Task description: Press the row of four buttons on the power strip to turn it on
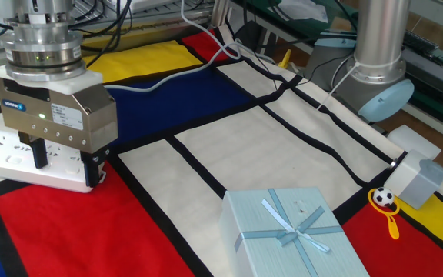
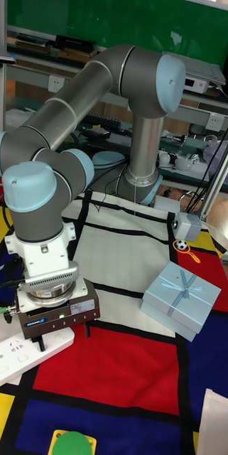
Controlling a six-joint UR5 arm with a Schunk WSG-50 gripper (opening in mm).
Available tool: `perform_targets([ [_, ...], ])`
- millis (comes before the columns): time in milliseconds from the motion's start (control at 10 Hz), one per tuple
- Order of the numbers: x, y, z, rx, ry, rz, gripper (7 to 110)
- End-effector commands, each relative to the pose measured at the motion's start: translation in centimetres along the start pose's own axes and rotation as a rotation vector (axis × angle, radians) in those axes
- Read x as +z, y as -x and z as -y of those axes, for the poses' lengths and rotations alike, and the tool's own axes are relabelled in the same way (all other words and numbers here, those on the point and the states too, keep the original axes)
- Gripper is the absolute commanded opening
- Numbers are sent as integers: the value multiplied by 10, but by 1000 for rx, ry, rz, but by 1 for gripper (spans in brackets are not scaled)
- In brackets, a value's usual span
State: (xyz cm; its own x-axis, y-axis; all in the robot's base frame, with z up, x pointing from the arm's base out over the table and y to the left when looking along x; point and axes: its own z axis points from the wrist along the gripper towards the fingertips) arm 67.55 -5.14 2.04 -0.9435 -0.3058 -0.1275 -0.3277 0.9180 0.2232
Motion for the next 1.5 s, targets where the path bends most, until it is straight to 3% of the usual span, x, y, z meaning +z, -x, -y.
perform_targets([
  [0, 0, 1, 1, 5, 5, 7, 88],
  [300, -11, -2, 0, 5, 3, -5, 88],
  [500, -21, -1, -5, 3, 27, -5, 88],
  [1000, -25, 3, -7, -37, 31, -10, 88],
  [1300, -25, 1, -4, -59, 19, -18, 88],
  [1400, -25, -1, 2, -52, -4, -26, 88],
])
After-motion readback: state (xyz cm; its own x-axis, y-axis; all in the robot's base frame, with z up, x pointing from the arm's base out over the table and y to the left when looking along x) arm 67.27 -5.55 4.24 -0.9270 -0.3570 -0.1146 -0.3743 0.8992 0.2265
